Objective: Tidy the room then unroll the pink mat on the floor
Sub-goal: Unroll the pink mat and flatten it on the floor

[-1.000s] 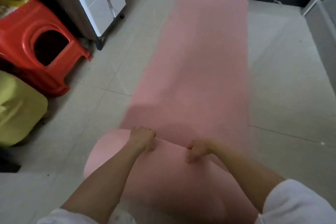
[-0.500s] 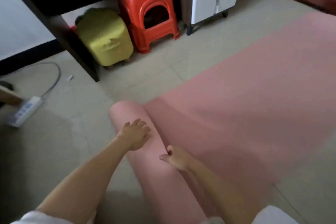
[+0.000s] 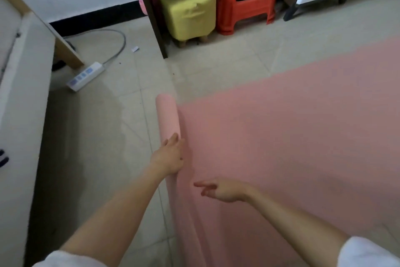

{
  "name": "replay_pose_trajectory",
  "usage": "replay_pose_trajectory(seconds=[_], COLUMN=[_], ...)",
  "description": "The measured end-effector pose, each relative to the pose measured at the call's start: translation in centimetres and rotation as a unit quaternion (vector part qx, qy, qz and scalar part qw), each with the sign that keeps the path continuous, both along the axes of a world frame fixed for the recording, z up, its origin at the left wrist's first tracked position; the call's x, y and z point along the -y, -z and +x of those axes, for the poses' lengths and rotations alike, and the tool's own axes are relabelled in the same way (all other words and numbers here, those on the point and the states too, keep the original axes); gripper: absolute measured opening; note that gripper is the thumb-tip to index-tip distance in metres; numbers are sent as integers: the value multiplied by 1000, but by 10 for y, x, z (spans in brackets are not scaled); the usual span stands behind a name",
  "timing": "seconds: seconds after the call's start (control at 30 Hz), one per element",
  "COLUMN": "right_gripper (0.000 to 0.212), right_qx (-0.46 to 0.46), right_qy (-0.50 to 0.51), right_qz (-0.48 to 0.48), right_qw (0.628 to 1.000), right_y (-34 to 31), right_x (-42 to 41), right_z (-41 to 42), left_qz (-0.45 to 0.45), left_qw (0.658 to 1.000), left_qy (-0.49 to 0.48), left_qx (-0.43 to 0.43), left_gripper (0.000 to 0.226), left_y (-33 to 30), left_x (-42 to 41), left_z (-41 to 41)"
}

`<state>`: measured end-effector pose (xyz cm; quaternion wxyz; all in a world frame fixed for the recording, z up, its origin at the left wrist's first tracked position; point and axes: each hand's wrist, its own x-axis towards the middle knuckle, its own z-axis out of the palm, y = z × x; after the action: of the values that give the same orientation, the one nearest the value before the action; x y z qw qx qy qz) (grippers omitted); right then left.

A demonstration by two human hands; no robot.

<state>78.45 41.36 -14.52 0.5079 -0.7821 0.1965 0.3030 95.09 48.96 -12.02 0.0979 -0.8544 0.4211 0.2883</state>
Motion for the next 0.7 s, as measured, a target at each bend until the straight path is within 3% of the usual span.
replay_pose_trajectory(seconds=[0.1,0.23,0.43,0.53,0.7], right_gripper=[52,62,89,105,126], right_qx=[-74,-117,-76,-53,-59], right_qy=[-57,-58,-166,-239,-277], right_qz=[-168,-306,-331,-346,-361], right_qw=[981,943,926,906,889], right_y=[32,61,73,84,114], right_x=[9,0,-50,-79,-115], right_z=[-11,-3,36,44,33], left_qz=[54,159,136,126,95], left_qw=[994,967,984,991,994], left_qy=[-28,44,56,48,41], left_qx=[90,195,97,18,-20], left_gripper=[69,63,114,122,129], left_y=[27,62,102,118,139], left_x=[-51,-103,-127,-148,-166], left_z=[25,33,25,31,40])
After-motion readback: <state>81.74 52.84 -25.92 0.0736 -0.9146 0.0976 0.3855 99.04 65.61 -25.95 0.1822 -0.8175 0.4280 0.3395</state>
